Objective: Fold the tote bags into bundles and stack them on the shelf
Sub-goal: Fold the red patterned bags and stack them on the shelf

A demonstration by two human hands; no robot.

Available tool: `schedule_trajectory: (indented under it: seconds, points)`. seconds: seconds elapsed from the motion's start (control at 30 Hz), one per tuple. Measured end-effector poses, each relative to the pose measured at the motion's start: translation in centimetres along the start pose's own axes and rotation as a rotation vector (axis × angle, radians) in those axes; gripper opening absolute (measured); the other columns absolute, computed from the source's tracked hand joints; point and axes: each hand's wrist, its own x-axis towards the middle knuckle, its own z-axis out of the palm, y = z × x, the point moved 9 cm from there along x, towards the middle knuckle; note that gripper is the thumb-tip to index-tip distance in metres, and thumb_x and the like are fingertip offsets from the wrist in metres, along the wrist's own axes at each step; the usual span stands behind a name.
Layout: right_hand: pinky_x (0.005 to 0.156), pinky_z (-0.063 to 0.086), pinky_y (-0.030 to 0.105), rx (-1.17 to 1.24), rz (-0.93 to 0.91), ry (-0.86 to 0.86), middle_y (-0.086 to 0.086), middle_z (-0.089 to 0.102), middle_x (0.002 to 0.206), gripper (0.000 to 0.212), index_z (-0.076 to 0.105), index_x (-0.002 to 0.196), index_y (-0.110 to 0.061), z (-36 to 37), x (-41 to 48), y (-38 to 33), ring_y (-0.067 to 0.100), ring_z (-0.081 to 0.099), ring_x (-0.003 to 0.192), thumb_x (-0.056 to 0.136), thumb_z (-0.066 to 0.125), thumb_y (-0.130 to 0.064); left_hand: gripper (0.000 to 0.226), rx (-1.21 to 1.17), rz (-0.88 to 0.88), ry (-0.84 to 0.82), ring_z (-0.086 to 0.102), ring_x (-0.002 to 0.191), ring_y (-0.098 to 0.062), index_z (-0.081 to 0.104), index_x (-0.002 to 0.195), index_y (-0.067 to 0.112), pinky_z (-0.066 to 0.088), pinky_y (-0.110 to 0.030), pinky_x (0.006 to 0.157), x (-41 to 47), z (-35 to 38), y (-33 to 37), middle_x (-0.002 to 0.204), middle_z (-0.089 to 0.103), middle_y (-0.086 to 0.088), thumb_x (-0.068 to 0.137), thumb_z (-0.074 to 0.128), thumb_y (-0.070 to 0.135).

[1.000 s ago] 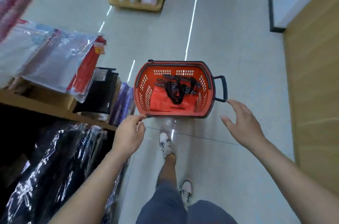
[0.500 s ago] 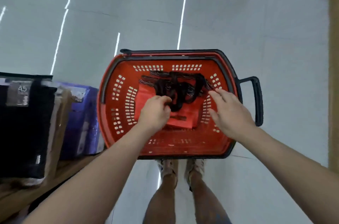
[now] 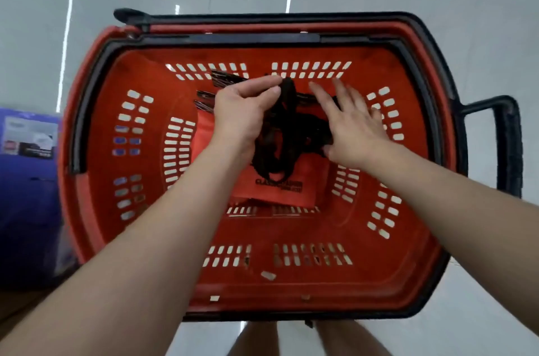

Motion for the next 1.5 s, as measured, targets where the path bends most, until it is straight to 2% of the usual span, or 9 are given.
schedule_trajectory:
  seconds: [0.27, 0.5, 0.57, 0.7, 0.83, 1.03, 1.23, 1.37, 1.5]
  points:
    - [0.077, 0.049, 0.043, 0.139, -0.097, 0.328, 0.001, 0.062, 0.099, 0.049, 0.053, 0.128, -0.028, -8.4, -4.2, -1.6, 0.030, 0.061, 0.092, 0.087, 0.053, -0.002, 0.038, 0.007, 0.107, 0.015, 0.068, 0.093, -0.023, 0.077, 0.086, 0.023, 0.053, -0.034, 0.081, -7.4, -5.6, 7.1, 0.095, 0.074, -0.004, 0.089, 0.054, -0.008]
    - [0.054, 0.032, 0.028, -0.003, -0.282, 0.330, 0.003, 0.060, 0.082, 0.048, 0.066, 0.113, -0.025, -18.2, -11.9, -5.7, 0.035, 0.058, 0.071, 0.076, 0.055, 0.004, 0.100, 1.336, 0.618, 0.094, 0.021, 0.143, -0.035, 0.025, 0.150, 0.033, 0.018, -0.053, 0.116, -15.5, -5.0, 17.1, 0.157, 0.022, -0.007, 0.064, 0.061, -0.004]
    - [0.055, 0.039, 0.030, -0.005, -0.349, 0.303, 0.004, 0.063, 0.082, 0.049, 0.069, 0.109, -0.024, -21.8, -14.4, -7.1, 0.036, 0.059, 0.071, 0.072, 0.058, 0.007, 0.081, 1.511, 0.662, 0.026, 0.030, 0.141, -0.031, 0.042, 0.141, 0.036, 0.010, -0.057, 0.113, -16.9, -4.0, 19.0, 0.151, 0.039, -0.003, 0.068, 0.066, 0.012]
    - [0.081, 0.050, 0.034, 0.352, -0.245, 0.228, -0.013, 0.069, 0.096, 0.034, 0.064, 0.112, -0.041, -29.9, -19.4, -6.5, 0.016, 0.065, 0.092, 0.079, 0.067, -0.046, 0.031, 1.305, 0.659, -0.105, 0.064, 0.090, -0.028, 0.065, 0.088, 0.027, 0.029, -0.042, 0.096, -19.9, -4.5, 25.7, 0.073, 0.062, 0.012, 0.065, 0.047, 0.017]
    - [0.099, 0.043, 0.033, 0.911, -0.123, 0.124, -0.007, 0.071, 0.110, 0.080, 0.055, 0.120, -0.054, -36.9, -25.1, -2.1, 0.007, 0.064, 0.108, 0.048, 0.071, -0.083, 0.029, 1.011, 0.564, -0.133, 0.059, 0.074, -0.023, 0.061, 0.085, 0.025, 0.045, -0.033, 0.067, -25.0, -7.3, 33.0, 0.070, 0.062, 0.005, 0.067, 0.042, 0.013]
    - [0.109, 0.040, 0.037, 1.125, -0.130, -0.031, -0.013, 0.050, 0.142, 0.077, 0.045, 0.133, -0.050, -35.6, -29.0, -4.2, 0.002, 0.043, 0.132, 0.070, 0.083, -0.031, 0.019, 0.571, 0.434, -0.341, 0.046, 0.062, -0.004, 0.058, 0.075, 0.016, 0.035, -0.024, 0.058, -33.4, -7.9, 39.1, 0.063, 0.052, 0.007, 0.070, 0.050, 0.000]
    - [0.065, 0.056, 0.023, 1.256, -0.125, -0.170, 0.009, 0.073, 0.092, 0.028, 0.063, 0.118, -0.001, -34.1, -30.8, -8.0, 0.016, 0.070, 0.076, 0.090, 0.062, -0.007, 0.051, 0.437, 0.374, 0.040, 0.044, 0.051, -0.002, 0.064, 0.068, 0.030, 0.035, -0.024, 0.052, -38.3, -13.4, 40.7, 0.057, 0.052, 0.013, 0.085, 0.046, -0.015]
    - [0.075, 0.052, 0.032, 1.015, -0.112, 0.042, 0.008, 0.071, 0.082, 0.011, 0.070, 0.097, -0.007, -36.4, -32.7, -8.1, 0.017, 0.064, 0.073, 0.094, 0.059, -0.006, 0.042, 0.912, 0.400, 0.588, 0.054, 0.103, -0.020, 0.059, 0.121, 0.025, 0.041, -0.033, 0.095, -42.6, -18.1, 40.2, 0.112, 0.059, -0.008, 0.081, 0.062, 0.011]
    - [0.070, 0.049, 0.029, 0.882, -0.105, 0.176, 0.002, 0.071, 0.080, 0.021, 0.068, 0.084, -0.020, -39.6, -35.4, -9.5, 0.017, 0.064, 0.072, 0.091, 0.054, -0.007, 0.049, 0.903, 0.616, 0.317, 0.049, 0.117, -0.009, 0.058, 0.126, 0.022, 0.034, -0.021, 0.101, -50.5, -9.5, 36.3, 0.124, 0.055, 0.006, 0.081, 0.071, 0.035]
